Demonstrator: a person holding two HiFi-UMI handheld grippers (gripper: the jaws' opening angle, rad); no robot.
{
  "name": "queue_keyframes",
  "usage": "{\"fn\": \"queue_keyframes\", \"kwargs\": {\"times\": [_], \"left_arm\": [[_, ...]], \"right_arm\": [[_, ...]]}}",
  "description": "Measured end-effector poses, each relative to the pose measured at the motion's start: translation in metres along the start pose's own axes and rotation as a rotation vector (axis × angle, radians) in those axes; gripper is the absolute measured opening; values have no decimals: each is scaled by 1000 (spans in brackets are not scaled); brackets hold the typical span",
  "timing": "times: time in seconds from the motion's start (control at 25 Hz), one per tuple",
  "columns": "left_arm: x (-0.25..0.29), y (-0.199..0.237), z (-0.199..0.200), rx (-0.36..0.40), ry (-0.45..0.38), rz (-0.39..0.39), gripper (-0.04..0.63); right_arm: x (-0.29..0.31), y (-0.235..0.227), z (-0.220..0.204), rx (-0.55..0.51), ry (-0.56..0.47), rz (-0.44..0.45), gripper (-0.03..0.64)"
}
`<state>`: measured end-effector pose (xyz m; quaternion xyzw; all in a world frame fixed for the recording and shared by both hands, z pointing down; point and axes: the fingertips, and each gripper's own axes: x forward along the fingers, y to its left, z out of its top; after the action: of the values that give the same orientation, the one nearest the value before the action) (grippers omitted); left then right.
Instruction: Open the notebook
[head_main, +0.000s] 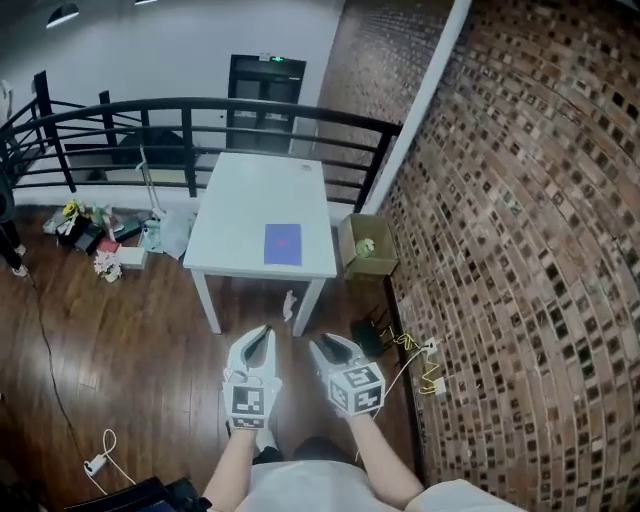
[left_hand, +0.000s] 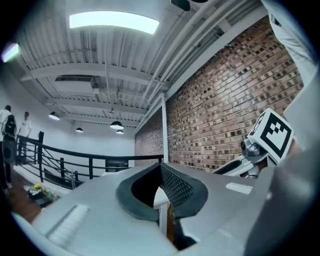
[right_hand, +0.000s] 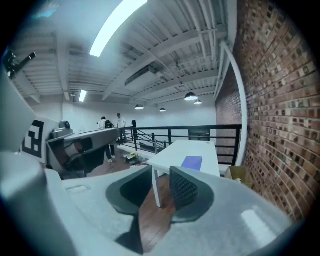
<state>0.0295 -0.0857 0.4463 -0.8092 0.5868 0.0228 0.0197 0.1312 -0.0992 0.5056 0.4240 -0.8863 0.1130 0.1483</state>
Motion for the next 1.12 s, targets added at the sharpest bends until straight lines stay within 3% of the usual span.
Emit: {"fn": "queue_keyframes", "kwargs": {"times": [0.08, 0.2, 0.4, 0.52, 0.68, 0.84, 0.96, 1.04, 1.12], "left_arm": [[5, 5, -24, -36, 53, -9, 18], [22, 20, -53, -28, 130, -37, 18], [88, 72, -73, -66, 161, -13, 18], [138, 84, -83, -66, 165, -53, 18], [222, 103, -90, 26, 205, -138, 18], [294, 132, -97, 48, 252, -158, 18], [331, 150, -110, 47, 287, -158, 18], [346, 163, -122, 37, 326, -166, 18], [354, 176, -133, 12, 357, -174, 18]], "right_arm": [[22, -2, -10, 23, 46, 17, 94], [57, -9, -20, 68, 64, 64, 94], [141, -49, -21, 109, 71, 122, 94], [191, -92, -22, 125, 85, 53, 100], [255, -163, -14, 189, 107, -46, 147], [319, -210, -16, 258, 138, -28, 154], [365, -237, -29, 246, 185, -9, 198], [392, -254, -39, 221, 235, -18, 291], [413, -259, -49, 202, 287, -8, 320]]}}
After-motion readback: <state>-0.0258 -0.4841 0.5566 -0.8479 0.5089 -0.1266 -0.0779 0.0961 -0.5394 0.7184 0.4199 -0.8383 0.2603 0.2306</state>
